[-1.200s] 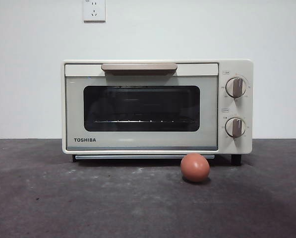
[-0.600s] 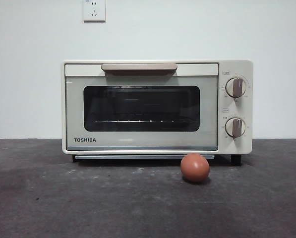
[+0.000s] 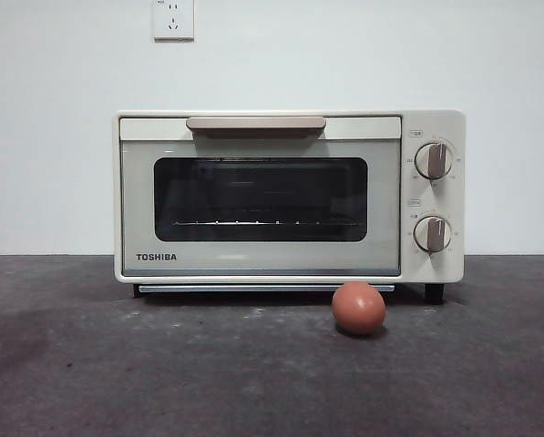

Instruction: Eggoven

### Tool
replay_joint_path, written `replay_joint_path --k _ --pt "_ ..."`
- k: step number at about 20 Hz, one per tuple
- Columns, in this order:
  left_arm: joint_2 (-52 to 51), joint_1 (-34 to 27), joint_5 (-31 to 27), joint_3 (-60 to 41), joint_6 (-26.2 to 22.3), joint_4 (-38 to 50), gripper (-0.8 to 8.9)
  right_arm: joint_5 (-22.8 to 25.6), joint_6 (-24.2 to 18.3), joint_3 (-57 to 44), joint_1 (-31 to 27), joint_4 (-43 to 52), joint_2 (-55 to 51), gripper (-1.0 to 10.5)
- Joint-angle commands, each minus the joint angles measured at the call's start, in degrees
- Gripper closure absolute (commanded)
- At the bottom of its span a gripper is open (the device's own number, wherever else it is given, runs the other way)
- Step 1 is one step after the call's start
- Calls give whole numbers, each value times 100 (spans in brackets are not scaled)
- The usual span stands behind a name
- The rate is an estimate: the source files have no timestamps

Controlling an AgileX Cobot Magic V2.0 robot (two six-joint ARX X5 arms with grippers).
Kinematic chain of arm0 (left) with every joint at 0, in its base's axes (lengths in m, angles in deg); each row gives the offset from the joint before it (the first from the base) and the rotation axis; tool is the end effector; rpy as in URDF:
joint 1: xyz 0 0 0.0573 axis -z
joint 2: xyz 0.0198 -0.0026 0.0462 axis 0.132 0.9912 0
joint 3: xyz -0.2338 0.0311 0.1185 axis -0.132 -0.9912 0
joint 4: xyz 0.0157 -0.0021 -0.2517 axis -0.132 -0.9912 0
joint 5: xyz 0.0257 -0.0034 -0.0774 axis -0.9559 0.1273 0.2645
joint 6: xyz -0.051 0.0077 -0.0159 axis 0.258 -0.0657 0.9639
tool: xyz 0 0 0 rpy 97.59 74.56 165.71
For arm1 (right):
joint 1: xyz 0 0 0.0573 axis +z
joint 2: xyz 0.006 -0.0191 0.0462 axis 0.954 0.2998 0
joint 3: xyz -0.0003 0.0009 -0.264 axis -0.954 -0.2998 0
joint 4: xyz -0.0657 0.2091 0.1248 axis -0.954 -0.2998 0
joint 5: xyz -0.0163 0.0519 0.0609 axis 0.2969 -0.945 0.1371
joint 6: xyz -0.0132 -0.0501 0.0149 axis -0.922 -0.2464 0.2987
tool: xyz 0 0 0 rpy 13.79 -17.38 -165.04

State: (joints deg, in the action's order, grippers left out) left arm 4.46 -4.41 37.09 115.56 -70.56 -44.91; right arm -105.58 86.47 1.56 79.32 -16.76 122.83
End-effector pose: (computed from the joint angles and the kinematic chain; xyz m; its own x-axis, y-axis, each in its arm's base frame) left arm 0.0930 -0.0219 0.2876 0.5999 -0.6122 -0.5152 0.4314 0.7898 -0.4361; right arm 0.0870 0.0263 0.3107 0.5712 0.6181 -0.5400 -0.4909 0.7846 0.3788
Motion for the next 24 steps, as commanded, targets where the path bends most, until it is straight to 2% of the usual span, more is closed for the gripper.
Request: replay_joint_path --k 1,5,9,11,15,18,21,24 --pt "22 11 26 138 -85 35 806 -4 197 85 46 35 96 584" --pt "24 11 28 138 -85 42 806 11 275 85 199 245 479 584" --pt "24 11 26 138 -85 42 806 83 671 85 640 999 1231 585" --pt "24 11 28 138 -85 42 806 417 855 85 1049 1440 1692 585" --pt "24 11 28 138 -85 42 806 1578 1311 85 2046 2369 2774 585" --pt "24 11 26 138 -85 42 806 2380 1585 85 2527 2994 3558 586" --pt "24 11 26 138 -85 39 806 2903 1777 85 2813 3637 4291 589" --pt "24 11 26 138 -85 42 806 3021 1906 85 2879 4081 4874 589"
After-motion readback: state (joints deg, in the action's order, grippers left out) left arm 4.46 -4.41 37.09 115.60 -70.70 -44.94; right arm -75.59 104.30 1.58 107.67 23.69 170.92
